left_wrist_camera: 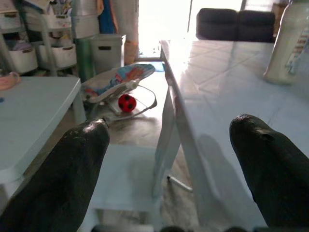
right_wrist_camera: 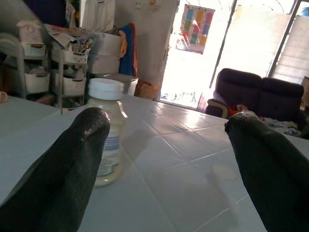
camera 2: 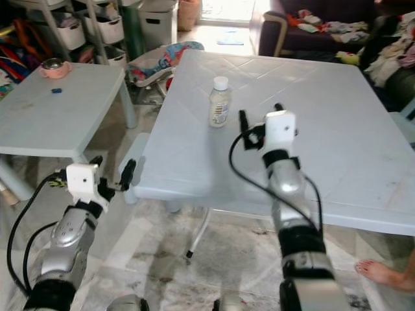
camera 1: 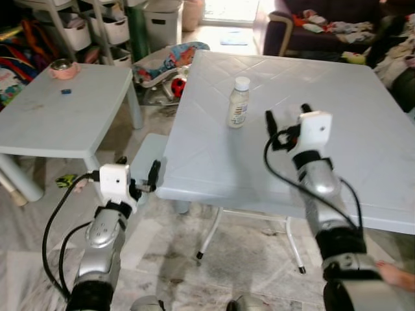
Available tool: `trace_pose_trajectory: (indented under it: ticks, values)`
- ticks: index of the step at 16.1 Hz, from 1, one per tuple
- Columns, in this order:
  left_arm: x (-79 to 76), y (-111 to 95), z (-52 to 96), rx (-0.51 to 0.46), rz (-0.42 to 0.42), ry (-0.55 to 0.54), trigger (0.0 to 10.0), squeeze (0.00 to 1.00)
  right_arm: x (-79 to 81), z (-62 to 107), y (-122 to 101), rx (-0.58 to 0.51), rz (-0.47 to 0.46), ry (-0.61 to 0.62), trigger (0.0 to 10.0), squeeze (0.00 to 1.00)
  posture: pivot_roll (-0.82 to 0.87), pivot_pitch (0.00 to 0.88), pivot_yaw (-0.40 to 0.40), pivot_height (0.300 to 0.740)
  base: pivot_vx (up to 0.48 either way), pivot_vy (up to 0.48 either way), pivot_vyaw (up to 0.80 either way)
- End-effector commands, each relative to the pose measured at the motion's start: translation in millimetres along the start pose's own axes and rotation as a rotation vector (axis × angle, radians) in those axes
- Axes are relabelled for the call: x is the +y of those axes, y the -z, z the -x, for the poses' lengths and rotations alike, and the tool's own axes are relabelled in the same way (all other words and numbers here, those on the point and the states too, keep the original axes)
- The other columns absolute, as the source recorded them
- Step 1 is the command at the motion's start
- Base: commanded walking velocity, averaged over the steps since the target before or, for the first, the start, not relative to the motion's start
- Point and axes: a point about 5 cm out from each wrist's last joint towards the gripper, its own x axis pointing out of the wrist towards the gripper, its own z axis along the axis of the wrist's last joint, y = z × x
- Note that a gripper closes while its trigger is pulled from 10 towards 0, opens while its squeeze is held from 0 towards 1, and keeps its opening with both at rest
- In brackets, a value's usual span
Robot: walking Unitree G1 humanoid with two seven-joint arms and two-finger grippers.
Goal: Restocking fridge
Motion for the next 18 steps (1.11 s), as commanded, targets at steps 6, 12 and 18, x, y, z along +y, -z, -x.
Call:
trace_pose_trajectory:
  ticks: [6,12,18]
  values:
    - [25.6,-18,13.9,-0.026,-0.029,-0.034,10.0,0.0,3.6,4.5,-14,-0.048,-0.096,0.022,10.0,0.0,0.03,0.007,-0.008,0.74,0.0,0.0,0.08]
    - [24.5,-23,21.2,-0.035,-0.007,-0.045,10.0,0.0,38.2,50.1,-3,0.006,-0.156,0.047,10.0,0.0,0.0,0.012,-0.003,0.74,0.0,0.0,0.0]
    - [14.3,-23,18.2,-0.032,0.027,-0.031,10.0,0.0,29.4,51.4,-5,0.047,-0.135,0.065,10.0,0.0,-0.01,0.005,-0.011,0.74,0.18,0.0,0.21]
